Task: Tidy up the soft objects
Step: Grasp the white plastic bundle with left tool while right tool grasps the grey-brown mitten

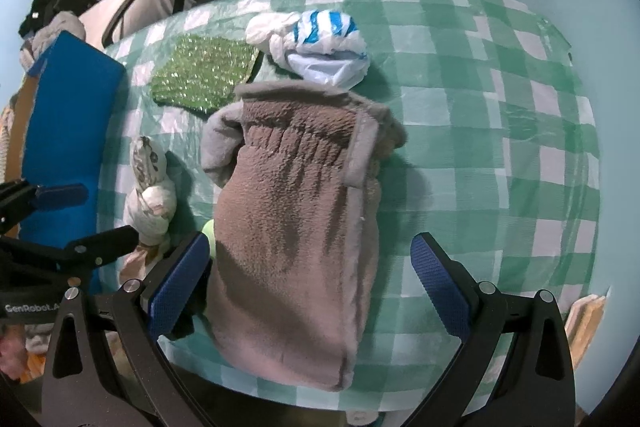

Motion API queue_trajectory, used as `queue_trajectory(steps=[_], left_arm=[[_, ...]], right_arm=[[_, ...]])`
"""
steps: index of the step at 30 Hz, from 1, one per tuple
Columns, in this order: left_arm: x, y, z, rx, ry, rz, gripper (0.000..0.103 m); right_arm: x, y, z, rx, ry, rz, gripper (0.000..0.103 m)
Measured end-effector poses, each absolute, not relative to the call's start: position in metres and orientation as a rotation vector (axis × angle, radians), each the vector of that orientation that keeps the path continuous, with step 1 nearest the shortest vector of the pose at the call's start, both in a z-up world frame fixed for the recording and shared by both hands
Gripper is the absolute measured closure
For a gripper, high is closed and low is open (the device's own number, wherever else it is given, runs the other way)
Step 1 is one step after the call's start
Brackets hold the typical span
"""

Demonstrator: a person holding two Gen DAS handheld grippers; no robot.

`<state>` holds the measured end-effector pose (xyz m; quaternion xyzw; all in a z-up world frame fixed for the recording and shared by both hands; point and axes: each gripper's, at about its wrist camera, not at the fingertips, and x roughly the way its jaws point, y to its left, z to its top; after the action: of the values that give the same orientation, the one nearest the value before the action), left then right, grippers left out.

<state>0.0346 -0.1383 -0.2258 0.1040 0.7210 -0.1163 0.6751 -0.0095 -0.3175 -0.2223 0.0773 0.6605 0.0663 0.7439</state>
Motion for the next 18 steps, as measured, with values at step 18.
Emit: queue_trajectory(steps=[18], left_arm=[[0.057, -0.139, -0.263, 0.198, 1.680, -0.314, 0.020]], right_arm=[[-0.008, -0.310, -0.237, 0.173, 1.487, 0.153, 0.034]])
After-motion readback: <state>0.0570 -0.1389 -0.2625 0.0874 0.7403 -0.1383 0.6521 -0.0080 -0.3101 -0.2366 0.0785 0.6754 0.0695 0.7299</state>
